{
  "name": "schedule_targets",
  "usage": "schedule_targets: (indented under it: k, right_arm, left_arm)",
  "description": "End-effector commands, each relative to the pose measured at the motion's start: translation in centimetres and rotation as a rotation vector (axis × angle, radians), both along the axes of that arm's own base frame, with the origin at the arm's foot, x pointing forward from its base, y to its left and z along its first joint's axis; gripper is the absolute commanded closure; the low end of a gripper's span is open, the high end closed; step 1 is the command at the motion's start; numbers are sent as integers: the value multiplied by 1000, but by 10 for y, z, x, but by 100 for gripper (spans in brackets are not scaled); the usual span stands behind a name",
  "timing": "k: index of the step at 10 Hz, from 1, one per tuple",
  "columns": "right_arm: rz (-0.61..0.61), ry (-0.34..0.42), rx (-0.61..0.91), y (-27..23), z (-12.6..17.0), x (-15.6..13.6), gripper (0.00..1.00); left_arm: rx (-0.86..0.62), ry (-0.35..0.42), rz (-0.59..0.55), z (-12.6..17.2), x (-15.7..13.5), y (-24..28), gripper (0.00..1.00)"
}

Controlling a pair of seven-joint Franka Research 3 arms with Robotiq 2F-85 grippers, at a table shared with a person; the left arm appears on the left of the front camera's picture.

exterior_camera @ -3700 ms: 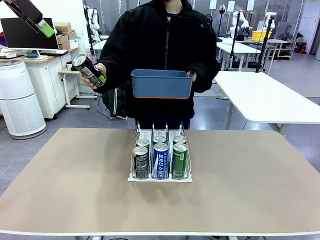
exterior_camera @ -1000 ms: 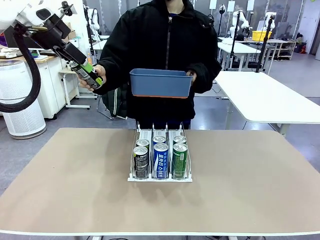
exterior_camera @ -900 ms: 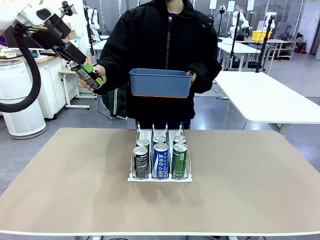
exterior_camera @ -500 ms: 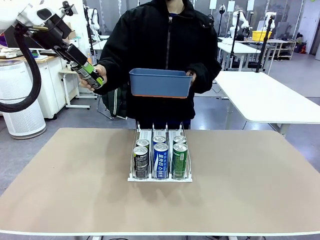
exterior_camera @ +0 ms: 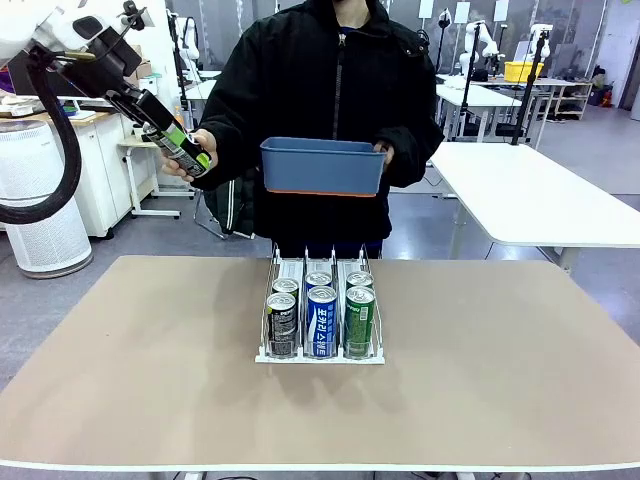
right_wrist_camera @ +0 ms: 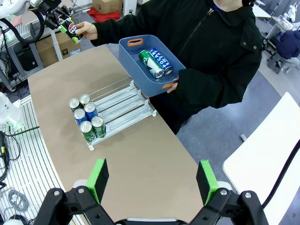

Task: Fill the beverage cans into the dispenser.
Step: Pick up the Pepsi coke handed by the human, then place the picked Pepsi coke in the line of the Automatic Can Dispenser with the same cans.

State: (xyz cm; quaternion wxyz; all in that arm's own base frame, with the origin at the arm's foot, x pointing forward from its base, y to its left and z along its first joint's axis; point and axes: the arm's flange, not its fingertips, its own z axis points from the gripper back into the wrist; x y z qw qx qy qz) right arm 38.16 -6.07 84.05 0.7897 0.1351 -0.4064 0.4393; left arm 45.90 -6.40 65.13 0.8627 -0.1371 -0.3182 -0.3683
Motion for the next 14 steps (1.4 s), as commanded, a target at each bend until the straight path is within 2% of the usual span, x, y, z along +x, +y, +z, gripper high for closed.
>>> schedule_targets:
  k: [1,2,3,5,6,7,8,9,10,14]
  right_arm:
    - [1,-1,0,0,0,-1,0]
    - [1,-1,0,0,0,-1,0]
    - [1,-1,0,0,0,-1,0]
    - [1,-1,0,0,0,-1,0]
    - [1,-1,0,0,0,-1,0]
    - [1,-1,0,0,0,-1,0]
    - [1,-1,0,0,0,-1,0]
    - [1,-1,0,0,0,-1,0]
    - [1,-1,0,0,0,-1,0]
    - [1,-1,0,0,0,-1,0]
  left_arm:
    - [18,-10,25,0,-1,0,95]
    - [21,-10,27,1,-1,0,81]
    - [24,-11,30,1,-1,0,100]
    - [18,-9,41,1,-1,1,100]
    - [21,-8,38,1,-1,1,62]
    - [23,-7,35,1,-1,2,62]
    - [16,1,28,1,-1,1,81]
    - [31,16,71,2,-1,-3,49]
    - [8,-6,8,1,0,2,49]
    - [8,-6,8,1,0,2,49]
